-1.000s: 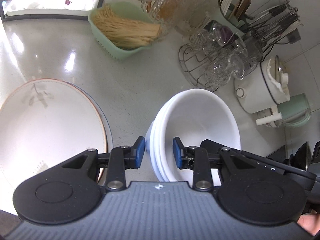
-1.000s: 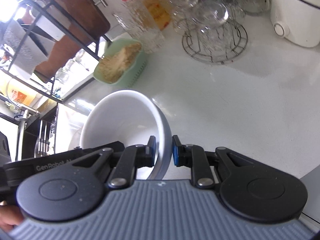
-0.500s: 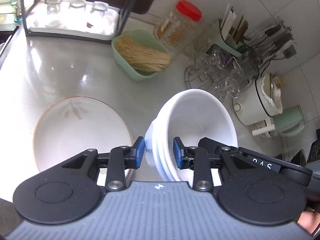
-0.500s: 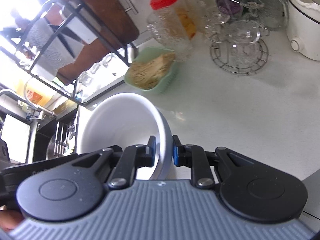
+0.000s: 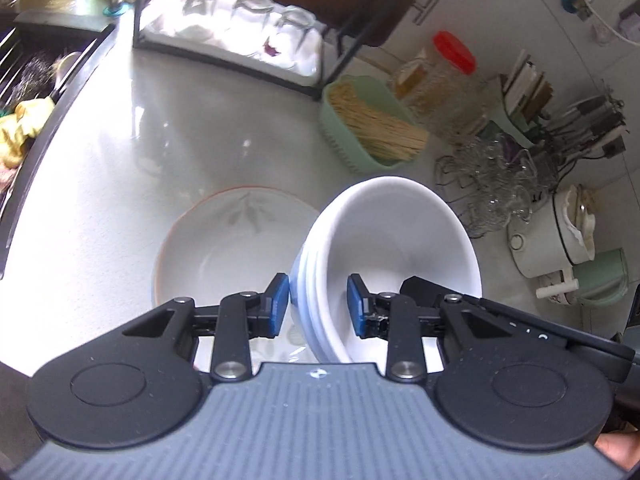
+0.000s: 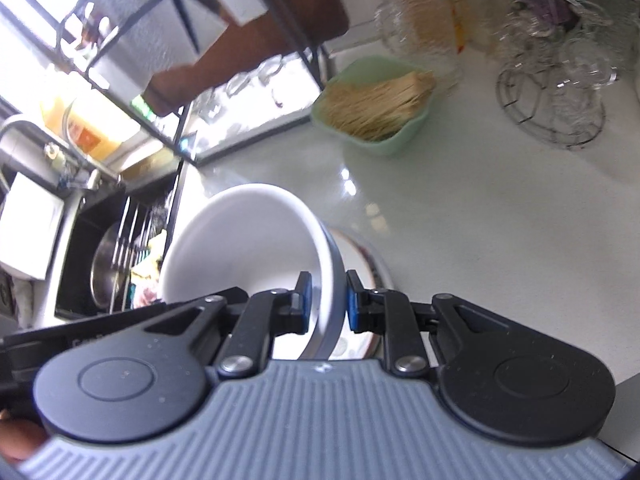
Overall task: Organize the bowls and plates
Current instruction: 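Lower the white bowl into the blue bowls on the plate stack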
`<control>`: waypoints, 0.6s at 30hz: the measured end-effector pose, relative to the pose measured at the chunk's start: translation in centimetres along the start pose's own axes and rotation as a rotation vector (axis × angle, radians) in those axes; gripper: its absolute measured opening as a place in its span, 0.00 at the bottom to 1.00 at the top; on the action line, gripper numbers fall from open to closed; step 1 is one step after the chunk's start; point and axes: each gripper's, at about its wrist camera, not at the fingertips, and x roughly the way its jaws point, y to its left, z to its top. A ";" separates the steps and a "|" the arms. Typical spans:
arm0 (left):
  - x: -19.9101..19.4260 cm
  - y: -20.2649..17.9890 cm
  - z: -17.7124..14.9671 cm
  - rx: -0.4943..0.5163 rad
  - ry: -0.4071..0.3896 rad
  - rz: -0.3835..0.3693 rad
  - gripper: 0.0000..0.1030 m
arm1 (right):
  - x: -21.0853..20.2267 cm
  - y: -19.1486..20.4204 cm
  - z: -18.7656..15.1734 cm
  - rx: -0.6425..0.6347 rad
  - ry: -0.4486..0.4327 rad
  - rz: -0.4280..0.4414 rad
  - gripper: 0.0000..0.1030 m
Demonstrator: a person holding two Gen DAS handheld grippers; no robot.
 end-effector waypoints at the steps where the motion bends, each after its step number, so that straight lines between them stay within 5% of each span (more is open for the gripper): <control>1: 0.2 0.6 0.0 -0.008 0.003 0.007 0.34 | 0.5 0.3 -0.1 -0.005 0.011 -0.001 0.20; 18: 4.9 5.9 0.2 -0.059 0.049 0.057 0.34 | 7.0 1.5 -1.0 -0.070 0.097 -0.023 0.21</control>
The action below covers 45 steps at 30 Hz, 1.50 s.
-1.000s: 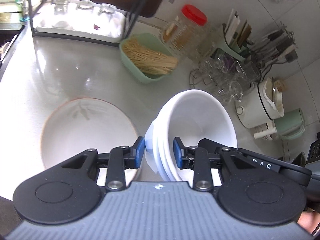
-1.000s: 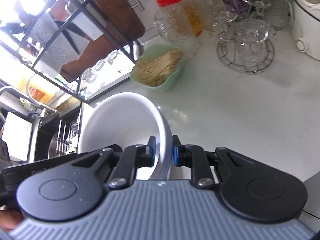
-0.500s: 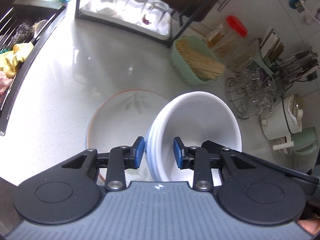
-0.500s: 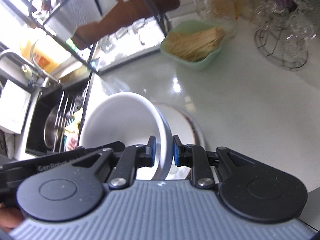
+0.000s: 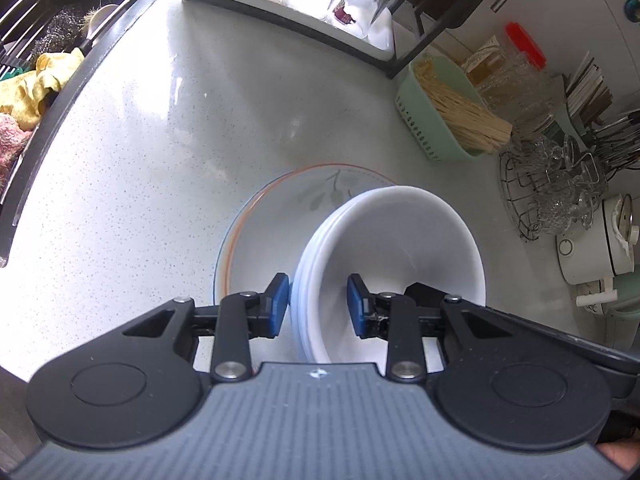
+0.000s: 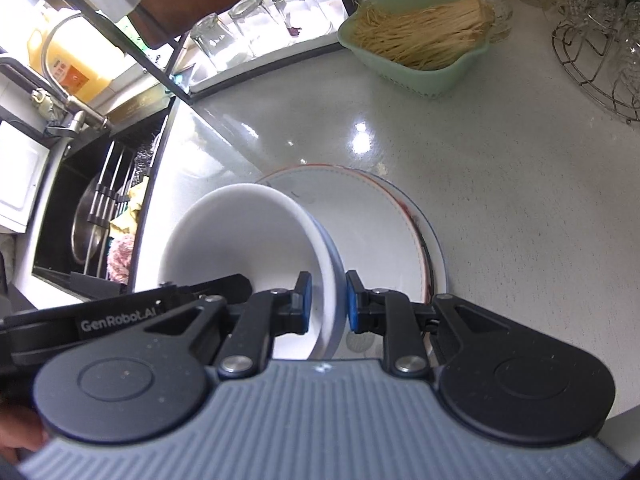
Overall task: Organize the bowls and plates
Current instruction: 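Lower the white bowl into the blue bowls on the plate stack, then open both grippers and withdraw them upward from the white bowl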
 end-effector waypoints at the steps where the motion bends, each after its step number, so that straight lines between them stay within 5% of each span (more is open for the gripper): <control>1: 0.3 0.1 0.1 -0.004 0.008 -0.002 0.34 | 0.1 -0.1 0.1 0.004 -0.003 -0.002 0.21; 16: 3.0 0.0 0.6 0.054 0.050 0.004 0.35 | 2.4 -0.9 -0.3 0.019 0.004 -0.036 0.21; 21: 2.1 -0.4 1.0 0.070 0.051 -0.013 0.62 | 1.1 -0.7 -0.2 0.031 -0.029 -0.055 0.21; 27: -1.0 -1.5 1.1 0.151 0.014 -0.038 0.62 | -2.1 0.0 -0.6 0.034 -0.109 -0.085 0.21; 38: -11.4 -4.4 0.6 0.274 -0.184 -0.022 0.62 | -11.4 1.1 0.0 0.007 -0.339 -0.025 0.21; 45: -17.2 -7.2 -2.5 0.307 -0.344 0.013 0.62 | -16.8 1.8 -1.3 -0.083 -0.448 0.045 0.21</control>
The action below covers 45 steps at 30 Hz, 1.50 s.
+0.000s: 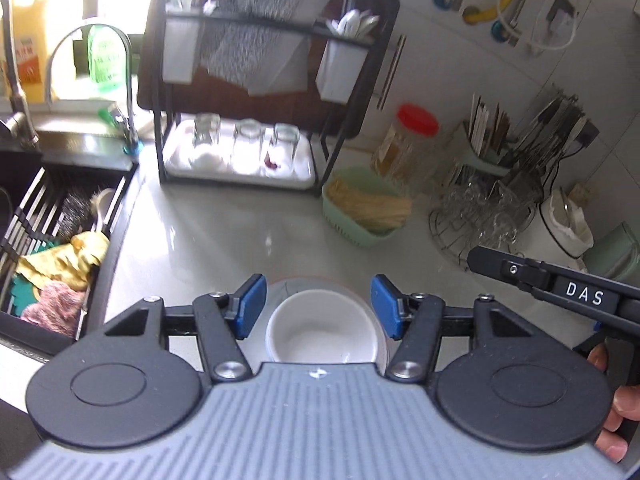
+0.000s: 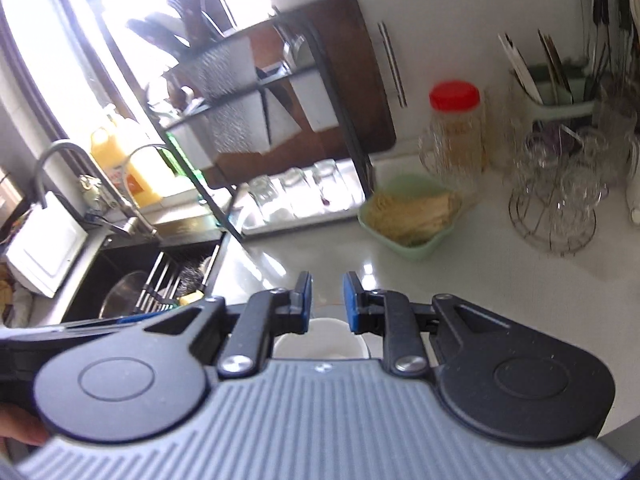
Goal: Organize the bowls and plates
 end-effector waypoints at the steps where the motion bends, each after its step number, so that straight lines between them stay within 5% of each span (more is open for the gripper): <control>1: -1.0 -0.5 -0.2 -0.001 -0.018 0.014 0.62 | -0.8 0.0 0.0 -0.007 -0.010 0.011 0.21; 15: -10.6 -5.9 -7.0 -0.068 -0.161 0.115 0.65 | -9.8 -2.7 -3.6 -0.107 -0.102 0.058 0.21; 45: -18.8 -13.4 -22.1 -0.105 -0.223 0.207 0.65 | -18.0 -5.3 -13.9 -0.176 -0.094 0.122 0.21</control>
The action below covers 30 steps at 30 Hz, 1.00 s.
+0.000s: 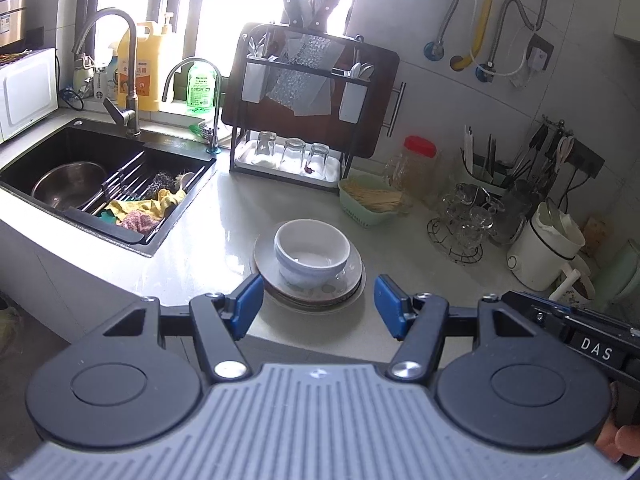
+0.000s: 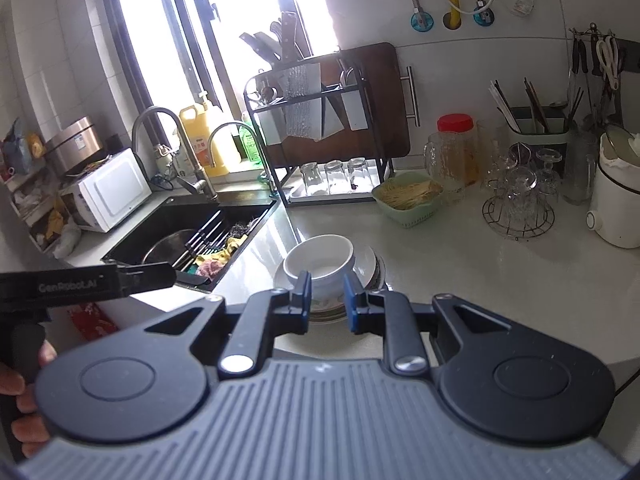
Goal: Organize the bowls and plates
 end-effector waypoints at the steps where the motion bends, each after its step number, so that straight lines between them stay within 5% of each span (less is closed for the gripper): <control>1: -0.4 0.0 -0.4 -0.004 0.001 0.002 0.65 | -0.4 0.1 -0.4 -0.005 -0.001 -0.002 0.21; 26: -5.2 -0.2 -3.8 0.033 -0.011 0.030 0.66 | -3.0 0.2 -3.0 -0.017 -0.021 -0.046 0.22; 28: -5.2 -0.2 -3.8 0.037 -0.017 0.038 0.75 | -2.8 0.1 -2.9 -0.019 -0.020 -0.034 0.52; 29: -5.2 -0.4 -3.8 0.054 -0.024 0.053 0.91 | -2.8 0.0 -2.9 -0.016 -0.028 -0.039 0.80; 30: -5.2 -0.6 -3.8 0.076 -0.028 0.067 0.98 | -2.8 -0.1 -3.0 -0.012 -0.039 -0.049 0.94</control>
